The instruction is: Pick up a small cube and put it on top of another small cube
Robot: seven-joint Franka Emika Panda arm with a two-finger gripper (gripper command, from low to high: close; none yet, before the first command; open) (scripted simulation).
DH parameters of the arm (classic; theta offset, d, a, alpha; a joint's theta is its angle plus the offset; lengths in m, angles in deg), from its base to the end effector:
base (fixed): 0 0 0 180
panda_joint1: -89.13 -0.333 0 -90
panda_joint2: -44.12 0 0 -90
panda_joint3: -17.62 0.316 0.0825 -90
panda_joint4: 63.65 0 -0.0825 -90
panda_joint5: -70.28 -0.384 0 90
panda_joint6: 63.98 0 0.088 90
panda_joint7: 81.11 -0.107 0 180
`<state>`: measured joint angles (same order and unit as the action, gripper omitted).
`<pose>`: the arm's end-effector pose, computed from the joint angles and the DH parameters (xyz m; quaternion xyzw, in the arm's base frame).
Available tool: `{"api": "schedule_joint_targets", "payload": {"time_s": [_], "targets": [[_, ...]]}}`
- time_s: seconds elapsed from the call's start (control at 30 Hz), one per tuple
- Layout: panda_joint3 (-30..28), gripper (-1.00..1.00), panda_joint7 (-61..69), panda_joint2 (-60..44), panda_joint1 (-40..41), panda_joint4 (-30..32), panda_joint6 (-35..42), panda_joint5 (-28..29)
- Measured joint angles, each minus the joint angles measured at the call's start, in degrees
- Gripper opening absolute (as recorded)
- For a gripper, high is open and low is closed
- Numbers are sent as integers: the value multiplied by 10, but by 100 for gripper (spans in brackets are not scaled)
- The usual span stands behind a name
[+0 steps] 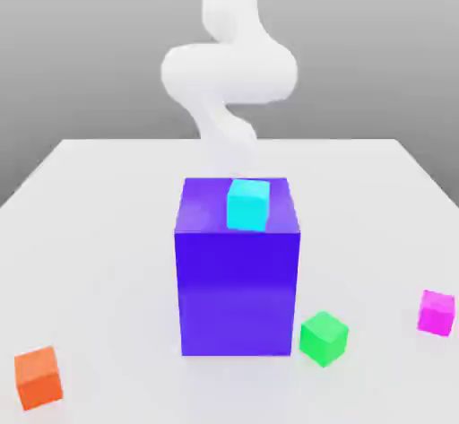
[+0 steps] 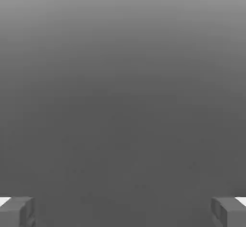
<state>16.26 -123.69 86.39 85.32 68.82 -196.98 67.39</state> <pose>0.3699 0.0134 0.6847 -0.8709 0.3280 -0.3245 0.1691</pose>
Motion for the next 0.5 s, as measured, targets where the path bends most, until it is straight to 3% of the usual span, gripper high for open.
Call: {"api": "schedule_joint_targets", "payload": {"time_s": [0.5], "targets": [[-22, 0, 184, -221, -189, 39, -65, -159]]}}
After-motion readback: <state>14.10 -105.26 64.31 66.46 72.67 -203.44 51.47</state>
